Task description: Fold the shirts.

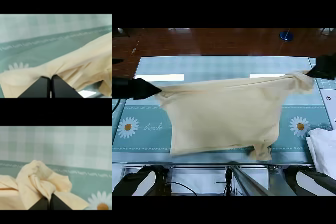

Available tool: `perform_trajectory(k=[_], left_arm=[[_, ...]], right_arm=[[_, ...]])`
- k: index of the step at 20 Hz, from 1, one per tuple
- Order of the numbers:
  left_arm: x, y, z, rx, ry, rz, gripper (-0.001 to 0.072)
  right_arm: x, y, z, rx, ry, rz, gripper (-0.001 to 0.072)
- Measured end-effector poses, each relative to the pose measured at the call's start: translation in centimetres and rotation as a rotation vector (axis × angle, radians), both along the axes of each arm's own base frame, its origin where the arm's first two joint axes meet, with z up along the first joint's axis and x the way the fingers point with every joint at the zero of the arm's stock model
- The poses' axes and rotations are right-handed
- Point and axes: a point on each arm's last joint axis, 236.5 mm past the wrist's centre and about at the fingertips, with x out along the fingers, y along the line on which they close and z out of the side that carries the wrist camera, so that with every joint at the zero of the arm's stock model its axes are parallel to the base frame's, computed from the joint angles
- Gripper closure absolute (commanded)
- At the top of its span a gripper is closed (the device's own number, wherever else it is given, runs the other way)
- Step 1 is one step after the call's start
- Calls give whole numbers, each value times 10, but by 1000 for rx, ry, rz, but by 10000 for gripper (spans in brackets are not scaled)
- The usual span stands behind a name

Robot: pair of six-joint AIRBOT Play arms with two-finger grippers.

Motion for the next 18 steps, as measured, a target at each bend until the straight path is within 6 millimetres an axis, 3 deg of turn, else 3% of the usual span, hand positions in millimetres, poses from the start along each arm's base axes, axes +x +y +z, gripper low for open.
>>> perform_trajectory(k=[4, 8, 13, 17, 18], left_arm=[[63, 18, -50, 27, -36, 55, 683], [105, 33, -86, 42, -57, 123, 683], [128, 43, -119, 70, -55, 141, 683], [130, 44, -147, 77, -5, 131, 677], [129, 43, -152, 76, 12, 124, 608]], right_arm=[[55, 16, -44, 16, -32, 68, 687], [95, 34, -70, 17, -92, 93, 686], [119, 40, -100, 14, -97, 92, 686], [126, 43, -124, 21, -63, 91, 681], [127, 44, -127, 24, -57, 90, 613]])
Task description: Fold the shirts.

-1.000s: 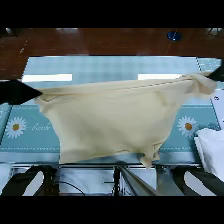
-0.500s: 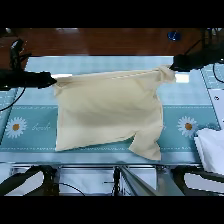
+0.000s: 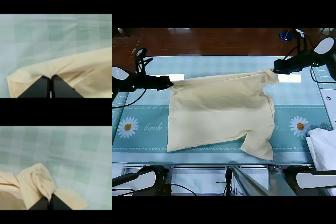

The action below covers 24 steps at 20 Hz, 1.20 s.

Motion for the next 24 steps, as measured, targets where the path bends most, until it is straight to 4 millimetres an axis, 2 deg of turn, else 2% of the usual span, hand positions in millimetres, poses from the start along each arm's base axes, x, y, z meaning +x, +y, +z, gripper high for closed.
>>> perform_trajectory(k=[2, 3, 6, 8, 10, 11, 12, 13, 15, 17, 20, 21, 24], left_arm=[[-1, 0, -7, 0, 19, -7, 367], [-4, -2, -9, -5, 34, -15, 354], [-4, 0, 2, -21, 49, -36, 353], [-2, 11, 22, -27, 48, -42, 354], [-14, 26, 39, -42, 97, -67, 353], [-27, 41, 41, -32, 149, -64, 256], [-44, 56, 39, -30, 223, -41, 33], [-62, 68, 37, -44, 289, -3, -4], [-102, 85, 23, -91, 421, 78, -5], [-148, 85, 4, -154, 539, 133, -5], [-212, 61, -25, -247, 668, 173, -5], [-231, 48, -34, -283, 698, 170, -4], [-274, 20, -56, -341, 773, 162, -4]], right_arm=[[2, 2, -2, 10, 3, -4, 396], [3, 3, -1, 20, 0, -5, 303], [3, 10, 16, 41, -2, 17, 280], [-1, 10, 37, 30, -7, 44, 280], [-13, 4, 59, -18, 6, 81, 280], [-22, -3, 64, -59, 30, 96, 280], [-32, -13, 68, -103, 56, 103, 281], [-41, -24, 70, -146, 83, 99, 280], [-57, -43, 69, -192, 148, 79, 280], [-73, -57, 60, -204, 222, 57, 280], [-96, -73, 33, -198, 343, 29, 281], [-103, -76, 23, -187, 377, 23, 281], [-122, -77, -2, -127, 464, 21, 281]])
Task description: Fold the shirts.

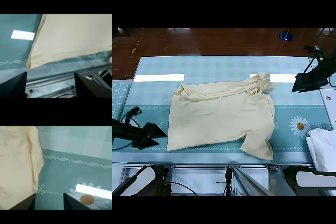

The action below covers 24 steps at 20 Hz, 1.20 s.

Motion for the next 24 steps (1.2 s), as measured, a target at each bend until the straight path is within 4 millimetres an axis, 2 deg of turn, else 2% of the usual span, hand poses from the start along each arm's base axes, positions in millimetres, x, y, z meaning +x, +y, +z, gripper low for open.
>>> perform_trajectory(k=[5, 10, 14, 20, 21, 22, 23, 24], left_arm=[[-18, -12, -12, -20, 18, 8, 5], [-42, 11, -30, 104, 85, -52, 5], [-32, 16, -38, 124, 47, -41, 23], [-26, -10, -42, -22, 75, -48, 31], [-28, -14, -44, -40, 88, -64, 120], [-30, -17, -46, -50, 99, -81, 286], [-30, -17, -50, -41, 100, -93, 539], [-27, -17, -55, -26, 90, -102, 658]], right_arm=[[-5, 4, -14, 52, 14, -12, 281], [-4, 7, -13, 71, -1, -15, 282], [-3, 8, -13, 76, -7, -13, 283], [-3, 8, -13, 78, -9, -12, 286], [-3, 8, -13, 78, -7, -11, 289], [-4, 8, -13, 79, -4, -10, 289], [-5, 9, -12, 79, -2, -9, 289], [-5, 9, -12, 80, 1, -8, 289]])
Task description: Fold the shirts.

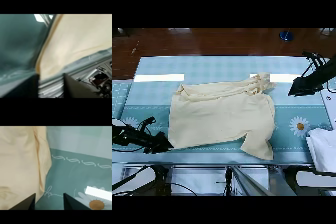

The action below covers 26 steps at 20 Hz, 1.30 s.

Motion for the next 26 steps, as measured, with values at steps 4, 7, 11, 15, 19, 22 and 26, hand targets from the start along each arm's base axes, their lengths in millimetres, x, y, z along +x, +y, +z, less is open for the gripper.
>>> perform_trajectory(k=[4, 7, 11, 15, 19, 22, 26], left_arm=[[3, -5, -3, -6, -8, -20, 682], [2, -7, -4, -10, -8, -31, 682], [2, -7, -4, -13, -12, -42, 683], [1, -7, -4, -13, -14, -47, 683], [1, -7, -4, -13, -15, -49, 683], [2, -6, -4, -8, -20, -51, 683], [2, -6, -3, -5, -24, -51, 684]], right_arm=[[-3, -3, 0, -8, 11, 0, 274], [-6, -15, 0, -3, 24, -32, 240], [-19, -32, 1, 131, 59, -151, 206], [-42, -25, -14, 293, 124, -231, 206], [-74, 3, -56, 394, 219, -264, 206], [-98, 25, -85, 448, 273, -294, 206], [-116, 44, -108, 478, 301, -312, 206]])
